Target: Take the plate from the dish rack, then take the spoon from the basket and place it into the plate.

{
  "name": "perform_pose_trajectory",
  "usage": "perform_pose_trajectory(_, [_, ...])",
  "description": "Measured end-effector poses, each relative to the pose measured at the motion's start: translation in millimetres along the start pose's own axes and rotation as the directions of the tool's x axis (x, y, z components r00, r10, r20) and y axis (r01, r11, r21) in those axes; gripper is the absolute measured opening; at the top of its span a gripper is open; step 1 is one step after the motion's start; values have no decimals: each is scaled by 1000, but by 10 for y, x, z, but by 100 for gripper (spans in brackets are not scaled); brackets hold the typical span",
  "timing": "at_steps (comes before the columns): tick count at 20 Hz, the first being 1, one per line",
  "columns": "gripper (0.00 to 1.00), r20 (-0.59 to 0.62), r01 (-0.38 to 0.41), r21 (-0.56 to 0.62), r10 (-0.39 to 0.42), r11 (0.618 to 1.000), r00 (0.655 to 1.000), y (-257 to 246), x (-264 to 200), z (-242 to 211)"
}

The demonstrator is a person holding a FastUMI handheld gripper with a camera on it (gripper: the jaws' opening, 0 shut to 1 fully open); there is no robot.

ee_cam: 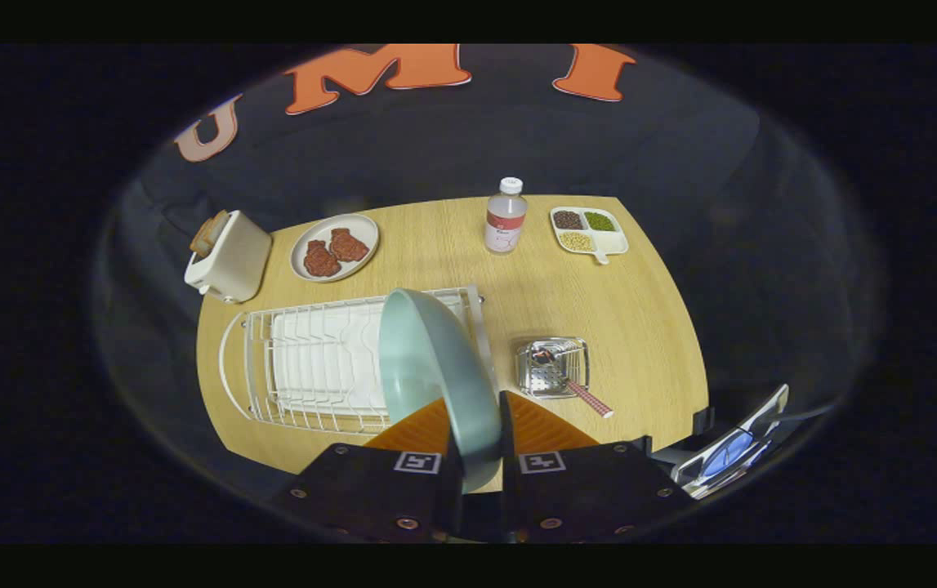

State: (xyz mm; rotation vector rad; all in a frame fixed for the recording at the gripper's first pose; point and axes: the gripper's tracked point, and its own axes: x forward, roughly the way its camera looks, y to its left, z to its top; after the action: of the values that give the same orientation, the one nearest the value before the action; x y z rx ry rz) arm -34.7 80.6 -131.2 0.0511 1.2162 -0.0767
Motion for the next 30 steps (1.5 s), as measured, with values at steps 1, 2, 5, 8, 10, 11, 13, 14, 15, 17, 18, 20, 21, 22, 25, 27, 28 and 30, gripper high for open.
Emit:
perform_pose_trajectory(1, [20, 1, -27, 7, 27, 1000, 1000, -50, -4, -96])
perform_pose_trajectory(2, [20, -2, -55, 11, 55, 998, 998, -92, 0, -205])
perform_pose_trajectory(5, [20, -12, -176, 52, 177, 983, 984, -126, 24, -553])
perform_pose_trajectory(8, [20, -5, -269, 84, 270, 959, 963, -107, 105, -796])
perform_pose_trajectory(10, [19, -1, -295, 82, 296, 952, 955, -143, 179, -960])
perform_pose_trajectory(11, [19, 1, -305, 81, 306, 949, 952, -169, 205, -1067])
perform_pose_trajectory(13, [19, -3, -340, 90, 341, 936, 940, -151, 281, -1268])
perform_pose_trajectory(14, [19, -12, -364, 104, 367, 926, 930, -116, 318, -1383])
perform_pose_trajectory(15, [19, -21, -388, 123, 393, 913, 919, -90, 355, -1506])
perform_pose_trajectory(17, [19, -36, -428, 153, 438, 891, 898, -36, 460, -1715])
perform_pose_trajectory(18, [19, -35, -440, 162, 451, 883, 892, -14, 528, -1791])
perform_pose_trajectory(20, [19, -31, -458, 179, 471, 870, 882, 36, 667, -1917])
perform_pose_trajectory(21, [19, -28, -473, 186, 486, 861, 874, 61, 696, -1974])
perform_pose_trajectory(22, [19, -27, -490, 187, 503, 851, 864, 102, 729, -2034])
perform_pose_trajectory(25, [19, -26, -529, 211, 546, 822, 837, 193, 872, -2170])
perform_pose_trajectory(27, [19, -25, -531, 235, 551, 814, 834, 214, 985, -2211])
perform_pose_trajectory(28, [19, -25, -534, 244, 556, 810, 831, 232, 1038, -2215])
perform_pose_trajectory(30, [19, -28, -547, 242, 569, 801, 822, 265, 1114, -2253])
